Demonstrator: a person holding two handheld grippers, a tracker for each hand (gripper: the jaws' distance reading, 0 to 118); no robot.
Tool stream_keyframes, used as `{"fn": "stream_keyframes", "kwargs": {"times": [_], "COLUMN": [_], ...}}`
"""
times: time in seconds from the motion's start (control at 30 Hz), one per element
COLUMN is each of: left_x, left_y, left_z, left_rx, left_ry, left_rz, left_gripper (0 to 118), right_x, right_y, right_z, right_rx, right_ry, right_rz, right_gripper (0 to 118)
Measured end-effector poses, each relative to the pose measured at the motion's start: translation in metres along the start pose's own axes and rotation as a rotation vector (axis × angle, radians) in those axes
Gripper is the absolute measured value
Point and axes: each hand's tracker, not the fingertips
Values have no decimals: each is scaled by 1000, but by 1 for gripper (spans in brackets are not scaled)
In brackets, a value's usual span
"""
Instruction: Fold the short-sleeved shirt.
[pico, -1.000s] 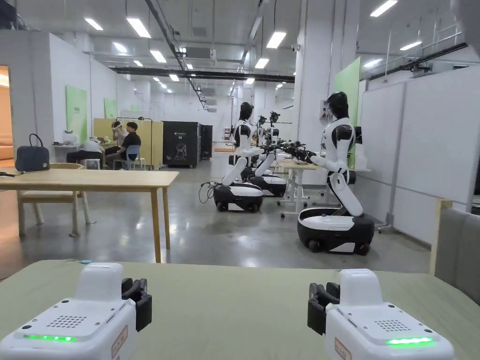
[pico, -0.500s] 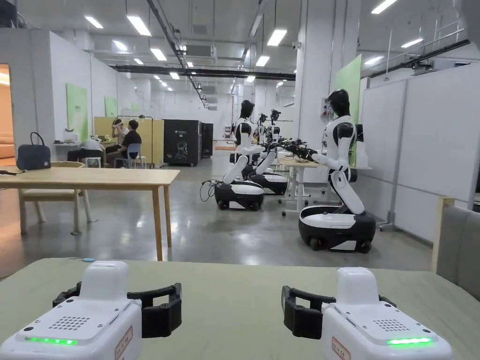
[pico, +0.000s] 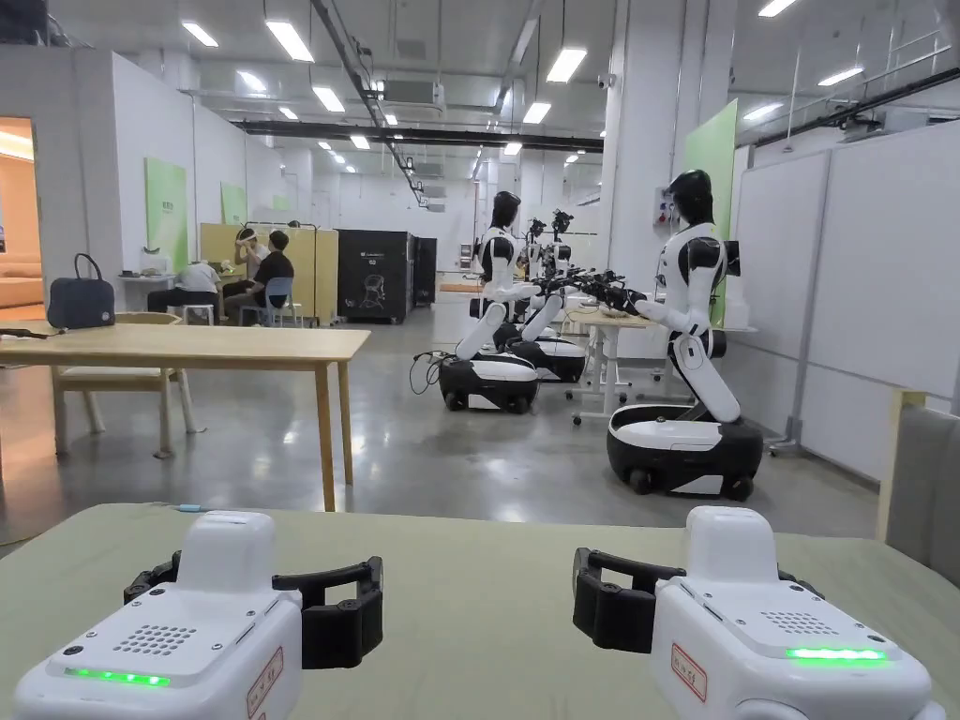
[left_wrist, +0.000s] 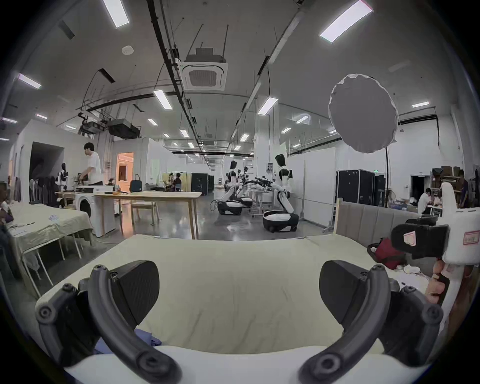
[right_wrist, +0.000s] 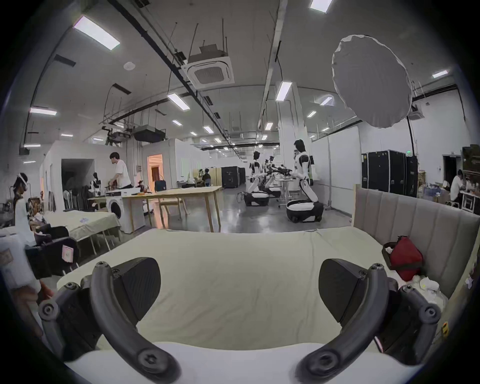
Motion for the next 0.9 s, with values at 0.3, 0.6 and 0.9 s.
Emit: {"fn": "stream_keyframes", "kwargs": {"times": [0.3,0.6,0.9], "left_x": [0,0,4], "left_y": [0,1,0], "left_z": [0,-2,-3], "left_rx": [-3,1,0], "left_ry": [-6,-14,-1], "left_rz": [20,22,5], "left_gripper": [118,118,118], "right_x": [1,1,-5], "right_y": [4,3,-4], "right_z": [6,5,3], "right_rx": [12,33,50], "right_ry": [21,-27,-114], "right_rz": [-26,-8,43], "right_gripper": [118,118,118]}}
